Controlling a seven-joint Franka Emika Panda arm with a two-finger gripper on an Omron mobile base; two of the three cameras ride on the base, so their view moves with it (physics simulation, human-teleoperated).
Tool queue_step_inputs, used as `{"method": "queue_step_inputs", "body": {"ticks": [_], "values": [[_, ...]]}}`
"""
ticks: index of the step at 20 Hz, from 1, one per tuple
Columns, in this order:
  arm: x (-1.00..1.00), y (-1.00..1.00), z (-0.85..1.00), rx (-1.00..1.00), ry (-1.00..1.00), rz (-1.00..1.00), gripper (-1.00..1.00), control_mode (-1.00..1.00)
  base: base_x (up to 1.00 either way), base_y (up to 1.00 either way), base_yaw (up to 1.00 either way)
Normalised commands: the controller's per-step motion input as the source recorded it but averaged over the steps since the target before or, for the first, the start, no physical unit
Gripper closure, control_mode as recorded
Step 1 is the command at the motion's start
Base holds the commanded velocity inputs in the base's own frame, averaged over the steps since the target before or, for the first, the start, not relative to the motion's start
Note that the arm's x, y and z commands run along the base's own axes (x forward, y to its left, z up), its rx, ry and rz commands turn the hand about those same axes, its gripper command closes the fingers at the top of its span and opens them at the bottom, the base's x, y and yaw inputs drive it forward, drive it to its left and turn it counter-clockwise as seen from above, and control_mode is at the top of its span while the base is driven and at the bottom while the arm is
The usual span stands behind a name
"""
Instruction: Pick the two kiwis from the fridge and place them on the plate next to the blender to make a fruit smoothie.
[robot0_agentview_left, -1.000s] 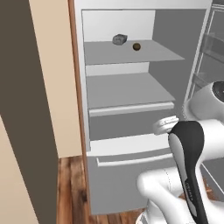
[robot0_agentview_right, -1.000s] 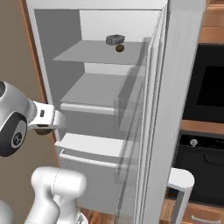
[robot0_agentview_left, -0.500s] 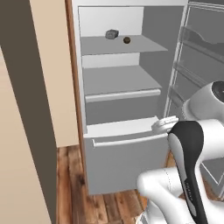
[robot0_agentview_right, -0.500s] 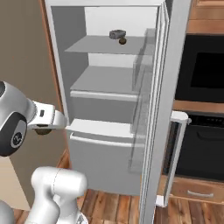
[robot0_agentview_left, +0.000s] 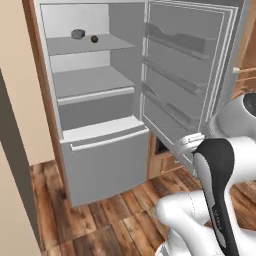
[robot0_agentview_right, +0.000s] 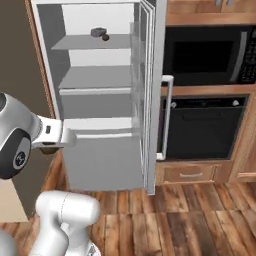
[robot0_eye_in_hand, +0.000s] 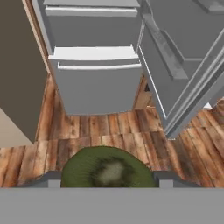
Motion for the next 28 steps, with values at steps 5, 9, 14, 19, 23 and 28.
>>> {"method": "queue_step_inputs", "body": {"ticks": [5, 9, 14, 19, 23, 28], "values": [[0.0, 0.0, 0.0, 0.0, 0.0, 0.0, 1.0, 1.0, -0.7, 0.0, -0.72], [0.0, 0.0, 0.0, 0.0, 0.0, 0.0, 1.0, 1.0, -0.63, 0.0, -0.77], [0.0, 0.0, 0.0, 0.0, 0.0, 0.0, 1.0, 1.0, -0.41, -0.05, -0.8], [0.0, 0.0, 0.0, 0.0, 0.0, 0.0, 1.0, 1.0, -0.18, -0.18, -0.81], [0.0, 0.0, 0.0, 0.0, 0.0, 0.0, 1.0, 1.0, -0.01, -0.14, -0.77], [0.0, 0.0, 0.0, 0.0, 0.0, 0.0, 1.0, 1.0, 0.0, -0.17, -0.66]]}}
